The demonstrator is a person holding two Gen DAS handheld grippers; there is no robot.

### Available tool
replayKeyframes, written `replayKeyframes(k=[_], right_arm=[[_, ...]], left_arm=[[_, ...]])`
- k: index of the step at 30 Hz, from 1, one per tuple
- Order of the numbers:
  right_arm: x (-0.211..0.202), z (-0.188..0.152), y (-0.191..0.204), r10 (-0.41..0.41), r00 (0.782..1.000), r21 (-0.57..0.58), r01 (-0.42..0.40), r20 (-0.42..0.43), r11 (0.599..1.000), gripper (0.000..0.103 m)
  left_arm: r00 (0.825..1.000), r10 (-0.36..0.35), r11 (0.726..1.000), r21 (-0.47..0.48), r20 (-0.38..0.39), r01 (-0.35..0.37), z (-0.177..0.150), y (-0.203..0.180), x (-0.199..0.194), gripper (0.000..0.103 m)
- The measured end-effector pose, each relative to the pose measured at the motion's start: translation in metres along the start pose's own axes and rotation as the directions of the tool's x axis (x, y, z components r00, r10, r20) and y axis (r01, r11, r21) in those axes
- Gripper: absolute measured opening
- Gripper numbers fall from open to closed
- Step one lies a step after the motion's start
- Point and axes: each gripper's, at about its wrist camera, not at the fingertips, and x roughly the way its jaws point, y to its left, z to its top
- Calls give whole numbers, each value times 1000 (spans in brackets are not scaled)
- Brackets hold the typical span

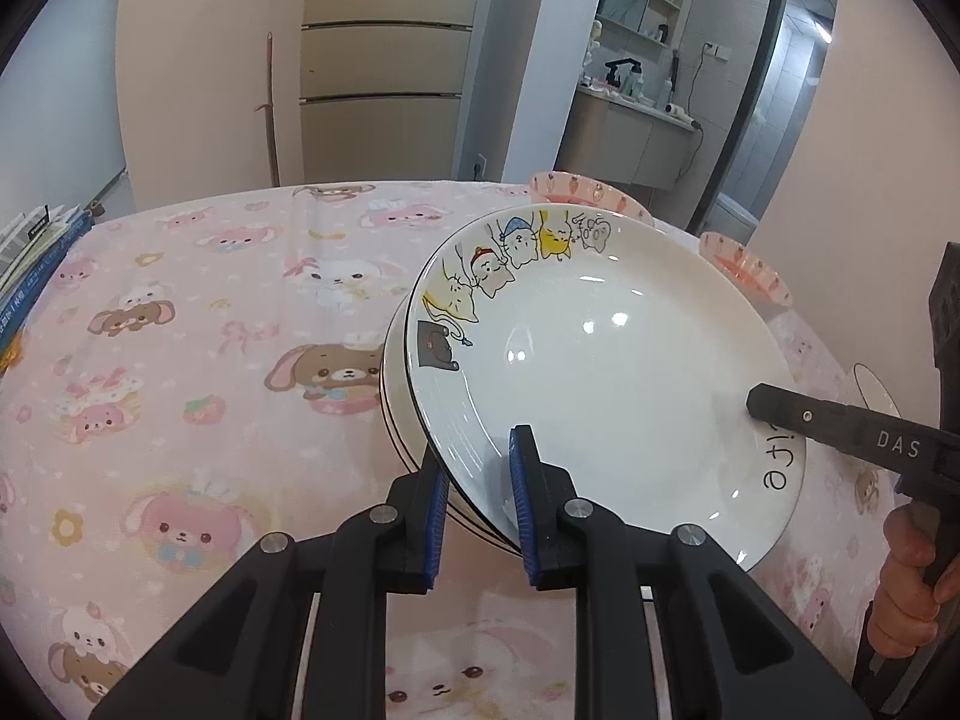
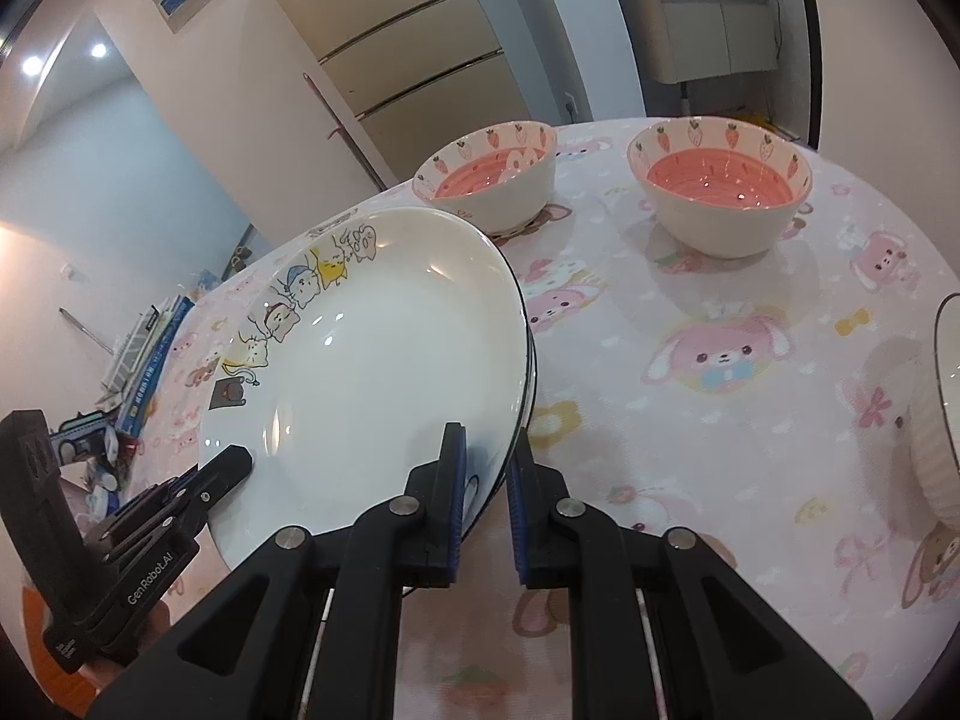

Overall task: Organize plates and bowls
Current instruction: 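Lower the cartoon-rim plate with both tools onto the plate stack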

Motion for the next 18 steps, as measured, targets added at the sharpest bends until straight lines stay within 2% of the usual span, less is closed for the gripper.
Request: replayKeyframes(k=[8,18], right_arm=[[5,-3,0,-18,1000,-6,18,-22,1000,14],[7,-6,6,-47,997,-26,45,-64,999,15]], left_arm=[[997,70,997,46,-8,-70,-1,-8,1,22],[984,150,988,57,-98,-145,3,-14,1,24]])
